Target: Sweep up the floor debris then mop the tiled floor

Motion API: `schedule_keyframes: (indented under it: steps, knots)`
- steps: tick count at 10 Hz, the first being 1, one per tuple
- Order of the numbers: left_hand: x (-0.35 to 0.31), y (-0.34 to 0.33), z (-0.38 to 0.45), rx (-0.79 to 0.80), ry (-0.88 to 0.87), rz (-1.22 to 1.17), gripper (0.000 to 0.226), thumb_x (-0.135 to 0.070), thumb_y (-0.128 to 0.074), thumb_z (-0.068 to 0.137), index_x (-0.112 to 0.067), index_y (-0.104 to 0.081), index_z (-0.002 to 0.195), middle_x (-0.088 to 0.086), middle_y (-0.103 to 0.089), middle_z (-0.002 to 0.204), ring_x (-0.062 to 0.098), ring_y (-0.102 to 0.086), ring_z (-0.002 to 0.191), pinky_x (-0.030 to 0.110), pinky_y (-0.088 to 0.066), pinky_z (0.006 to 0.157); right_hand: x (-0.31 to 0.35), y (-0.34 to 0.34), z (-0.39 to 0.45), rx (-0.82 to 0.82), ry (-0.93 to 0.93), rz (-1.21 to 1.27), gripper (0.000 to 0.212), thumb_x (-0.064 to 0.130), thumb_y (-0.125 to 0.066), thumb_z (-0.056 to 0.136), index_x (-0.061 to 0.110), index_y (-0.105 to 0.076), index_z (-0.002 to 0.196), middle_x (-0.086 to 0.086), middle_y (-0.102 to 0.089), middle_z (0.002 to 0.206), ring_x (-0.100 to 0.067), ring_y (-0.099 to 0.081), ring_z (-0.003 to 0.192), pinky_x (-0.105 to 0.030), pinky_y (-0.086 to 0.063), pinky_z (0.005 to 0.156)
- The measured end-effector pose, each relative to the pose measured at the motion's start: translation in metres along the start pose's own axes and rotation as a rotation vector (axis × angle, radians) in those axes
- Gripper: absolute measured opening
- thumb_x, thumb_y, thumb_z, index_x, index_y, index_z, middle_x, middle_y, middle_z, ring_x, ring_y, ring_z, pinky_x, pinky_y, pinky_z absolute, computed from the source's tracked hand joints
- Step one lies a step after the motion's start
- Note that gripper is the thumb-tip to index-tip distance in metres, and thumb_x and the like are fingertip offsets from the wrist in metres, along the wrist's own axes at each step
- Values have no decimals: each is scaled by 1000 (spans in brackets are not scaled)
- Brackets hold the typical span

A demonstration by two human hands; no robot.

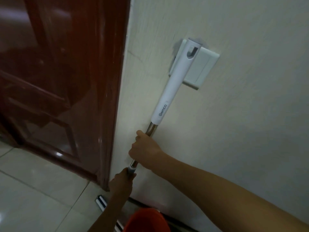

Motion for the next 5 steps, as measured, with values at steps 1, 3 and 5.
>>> schedule_keyframes:
  steps: [1,3,5]
  knots:
    - [-2,-1,6,24,-31,11,31,-39,-56,102,-21,-61,127,2,-72,88,20,-69,76,35,-58,72,-5,-10,4,30,-50,38,18,33,-74,87,28,-63,100,3,-70,109,-16,-62,96,-35,-32,94]
    - [-2,22,3,23,-75,-6,33,-28,-55,103,-17,-63,132,4,-71,117,15,-69,92,31,-58,80,-11,-5,4,3,-118,96,26,30,-74,86,20,-65,108,-4,-68,111,-23,-58,102,-39,-35,95]
    - [3,64,-28,42,-49,37,34,-27,-56,103,-20,-60,136,3,-67,127,16,-65,109,26,-52,92,-2,19,-7,-73,-134,189,38,29,-71,88,14,-62,122,-11,-63,121,-29,-52,117,-48,-34,106]
Point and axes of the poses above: each hand's wrist, its own z-axis towards the middle knuckle, its own y-axis out of the back of the hand, x = y × z, the point moved 6 cm from there along z, towards the middle knuckle
